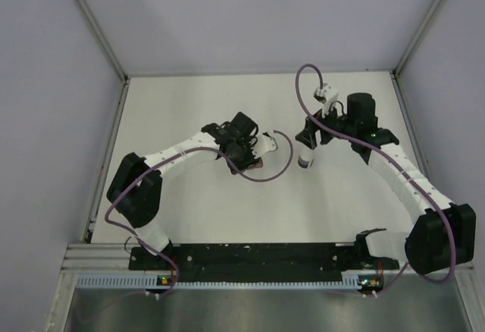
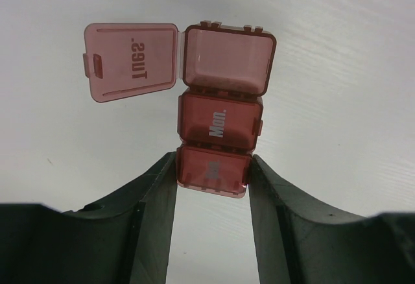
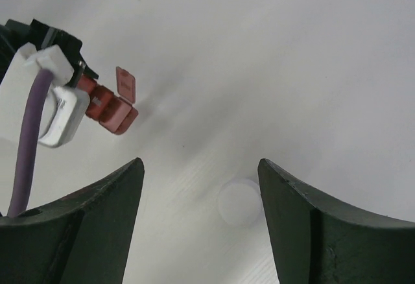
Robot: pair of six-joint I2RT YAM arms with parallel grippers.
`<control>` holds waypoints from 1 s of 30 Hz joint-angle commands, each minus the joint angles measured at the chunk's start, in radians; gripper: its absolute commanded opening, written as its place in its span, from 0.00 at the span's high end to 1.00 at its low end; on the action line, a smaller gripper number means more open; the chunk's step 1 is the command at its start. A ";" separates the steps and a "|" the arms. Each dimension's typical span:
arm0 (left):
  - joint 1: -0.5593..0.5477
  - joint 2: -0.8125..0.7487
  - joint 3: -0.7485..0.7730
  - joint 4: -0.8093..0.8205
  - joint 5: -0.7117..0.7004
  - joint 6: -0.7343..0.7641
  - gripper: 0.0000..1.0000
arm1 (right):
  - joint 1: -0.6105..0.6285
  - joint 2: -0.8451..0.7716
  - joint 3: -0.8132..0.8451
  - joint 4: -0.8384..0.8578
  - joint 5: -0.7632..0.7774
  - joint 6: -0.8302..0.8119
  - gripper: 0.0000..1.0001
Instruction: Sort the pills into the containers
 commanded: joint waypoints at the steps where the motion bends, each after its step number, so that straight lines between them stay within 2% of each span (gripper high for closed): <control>1: 0.045 0.019 -0.032 0.100 -0.010 -0.023 1.00 | -0.005 -0.066 -0.059 0.005 0.079 -0.071 0.28; 9: 0.096 0.051 -0.097 0.218 0.001 -0.005 1.00 | -0.004 -0.138 -0.140 0.006 0.168 -0.119 0.27; 16: 0.101 0.087 -0.122 0.278 0.001 -0.009 1.00 | -0.005 -0.142 -0.160 0.006 0.177 -0.127 0.27; 23: 0.101 0.106 -0.143 0.307 -0.001 -0.014 0.93 | -0.004 -0.132 -0.165 0.005 0.170 -0.131 0.27; 30: 0.099 0.113 -0.161 0.333 -0.013 -0.020 0.80 | -0.004 -0.129 -0.169 0.005 0.167 -0.133 0.26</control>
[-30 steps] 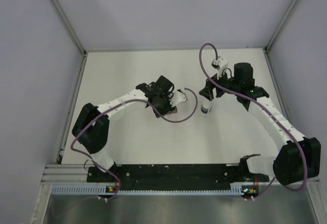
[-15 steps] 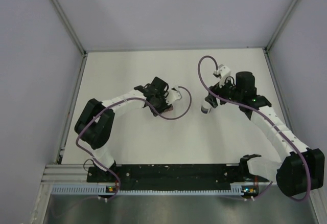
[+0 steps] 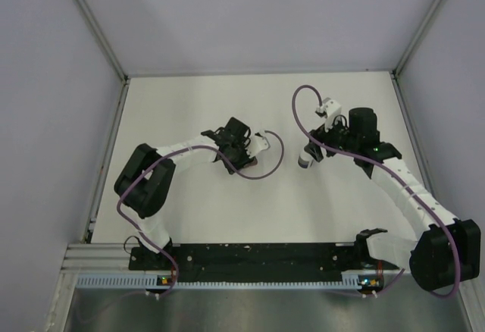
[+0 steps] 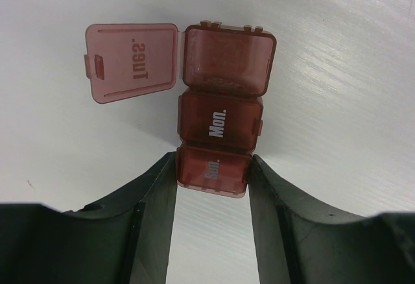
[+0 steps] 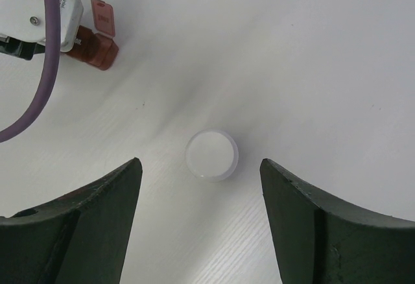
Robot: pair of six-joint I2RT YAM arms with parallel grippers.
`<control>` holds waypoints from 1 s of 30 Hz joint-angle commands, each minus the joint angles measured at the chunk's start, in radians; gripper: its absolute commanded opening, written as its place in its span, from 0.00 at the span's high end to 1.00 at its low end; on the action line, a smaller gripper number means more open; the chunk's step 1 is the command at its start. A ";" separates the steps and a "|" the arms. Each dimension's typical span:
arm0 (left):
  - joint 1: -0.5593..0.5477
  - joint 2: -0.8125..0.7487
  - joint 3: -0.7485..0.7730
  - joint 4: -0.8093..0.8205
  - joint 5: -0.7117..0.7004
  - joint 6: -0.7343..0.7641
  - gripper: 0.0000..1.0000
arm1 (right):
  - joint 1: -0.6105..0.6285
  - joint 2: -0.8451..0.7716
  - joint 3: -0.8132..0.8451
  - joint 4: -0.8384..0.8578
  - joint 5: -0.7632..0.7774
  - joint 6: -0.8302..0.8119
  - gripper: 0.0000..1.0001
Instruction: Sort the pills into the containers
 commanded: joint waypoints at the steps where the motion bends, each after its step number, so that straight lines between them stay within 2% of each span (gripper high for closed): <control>1: 0.004 0.006 -0.016 0.052 -0.005 -0.012 0.78 | -0.003 -0.007 0.001 0.026 -0.004 -0.013 0.26; 9: 0.004 0.010 -0.025 0.068 -0.018 -0.018 0.60 | -0.003 0.010 -0.008 0.026 -0.005 -0.020 0.26; 14: 0.004 -0.008 -0.024 0.068 -0.022 -0.025 0.39 | -0.003 0.033 -0.013 0.029 0.003 -0.028 0.27; 20: 0.004 -0.060 -0.021 0.075 -0.028 -0.039 0.08 | -0.003 0.085 -0.019 0.038 0.021 -0.023 0.28; 25: 0.010 -0.124 -0.016 0.066 -0.015 -0.051 0.02 | 0.009 0.125 -0.025 0.049 0.056 -0.023 0.29; 30: 0.014 -0.198 0.007 0.019 0.017 -0.062 0.01 | 0.049 0.176 -0.025 0.055 0.107 -0.026 0.27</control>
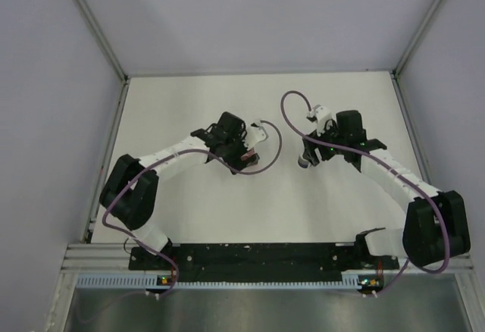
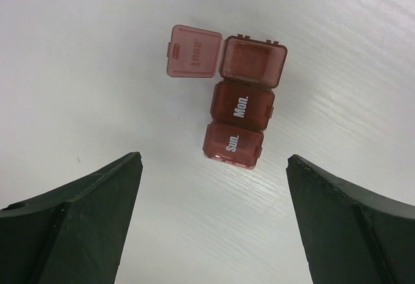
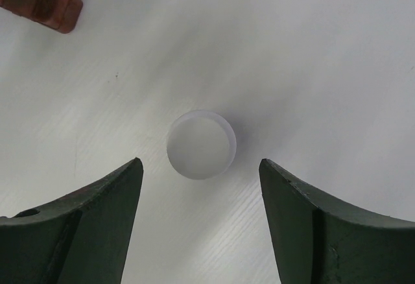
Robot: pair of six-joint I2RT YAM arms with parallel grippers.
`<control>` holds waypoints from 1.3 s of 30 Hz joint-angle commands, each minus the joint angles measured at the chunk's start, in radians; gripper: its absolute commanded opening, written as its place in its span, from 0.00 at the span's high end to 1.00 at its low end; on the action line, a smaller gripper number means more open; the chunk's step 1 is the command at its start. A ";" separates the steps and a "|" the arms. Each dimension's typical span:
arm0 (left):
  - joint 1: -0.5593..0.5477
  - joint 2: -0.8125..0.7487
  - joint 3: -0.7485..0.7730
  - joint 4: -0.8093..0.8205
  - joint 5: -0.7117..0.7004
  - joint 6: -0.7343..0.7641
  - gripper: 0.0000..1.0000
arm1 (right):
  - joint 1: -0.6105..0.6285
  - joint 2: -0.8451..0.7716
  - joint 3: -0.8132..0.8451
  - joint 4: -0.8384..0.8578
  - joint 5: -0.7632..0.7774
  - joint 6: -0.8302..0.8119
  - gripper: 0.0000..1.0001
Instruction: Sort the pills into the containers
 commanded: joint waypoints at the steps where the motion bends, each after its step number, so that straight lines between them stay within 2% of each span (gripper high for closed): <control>1: 0.008 -0.109 0.028 -0.026 0.041 -0.020 0.01 | 0.043 0.046 -0.004 0.042 0.061 -0.015 0.27; 11: 0.006 -0.232 0.030 -0.066 0.085 -0.036 0.01 | 0.078 0.158 0.023 0.049 0.121 -0.018 0.30; 20: 0.008 -0.261 0.018 -0.067 0.127 -0.044 0.01 | 0.081 0.202 0.049 0.051 0.114 -0.010 0.43; 28: 0.008 -0.249 0.011 -0.064 0.142 -0.044 0.01 | 0.086 0.204 0.056 0.054 0.115 -0.002 0.34; 39: 0.006 -0.244 0.011 -0.067 0.137 -0.043 0.01 | 0.092 0.227 0.082 0.057 0.111 0.005 0.37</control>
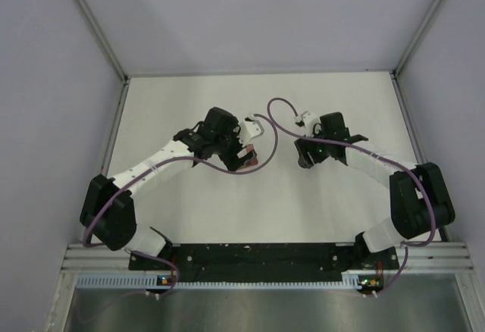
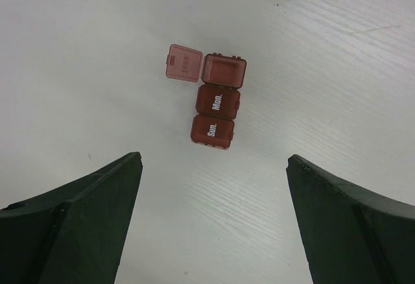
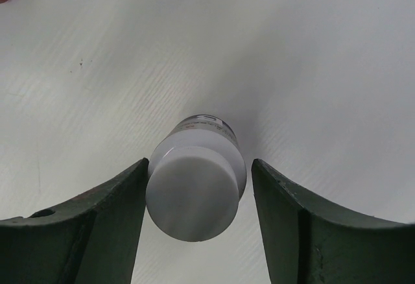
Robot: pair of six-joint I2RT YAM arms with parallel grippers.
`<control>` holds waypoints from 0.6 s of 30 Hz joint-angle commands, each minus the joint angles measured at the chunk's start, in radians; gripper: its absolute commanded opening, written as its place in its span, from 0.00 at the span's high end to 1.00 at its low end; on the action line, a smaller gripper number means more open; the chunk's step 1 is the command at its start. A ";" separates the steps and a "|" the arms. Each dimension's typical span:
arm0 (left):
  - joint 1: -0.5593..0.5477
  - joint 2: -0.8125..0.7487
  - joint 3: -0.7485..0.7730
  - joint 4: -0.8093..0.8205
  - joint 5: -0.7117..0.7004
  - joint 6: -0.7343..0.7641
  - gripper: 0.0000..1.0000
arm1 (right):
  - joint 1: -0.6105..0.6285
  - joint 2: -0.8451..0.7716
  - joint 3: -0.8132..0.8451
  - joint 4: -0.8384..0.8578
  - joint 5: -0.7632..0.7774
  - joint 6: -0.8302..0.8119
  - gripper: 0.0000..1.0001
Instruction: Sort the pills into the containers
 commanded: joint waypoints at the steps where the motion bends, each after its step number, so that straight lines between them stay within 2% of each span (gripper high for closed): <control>1: 0.003 -0.023 0.013 0.012 0.016 -0.002 0.01 | 0.017 0.015 0.050 0.028 -0.006 0.006 0.37; 5: 0.004 -0.022 0.017 0.009 0.016 -0.002 0.01 | 0.020 0.027 0.060 0.027 -0.013 0.005 0.46; 8: 0.004 -0.022 0.025 0.012 0.022 -0.005 0.01 | 0.022 0.030 0.075 0.015 -0.023 0.003 0.63; 11: 0.004 -0.028 0.037 0.020 0.057 -0.017 0.01 | 0.020 0.010 0.134 -0.031 -0.074 0.005 0.76; 18: 0.004 -0.051 0.098 0.089 0.249 -0.100 0.01 | 0.019 -0.044 0.364 -0.200 -0.281 0.032 0.89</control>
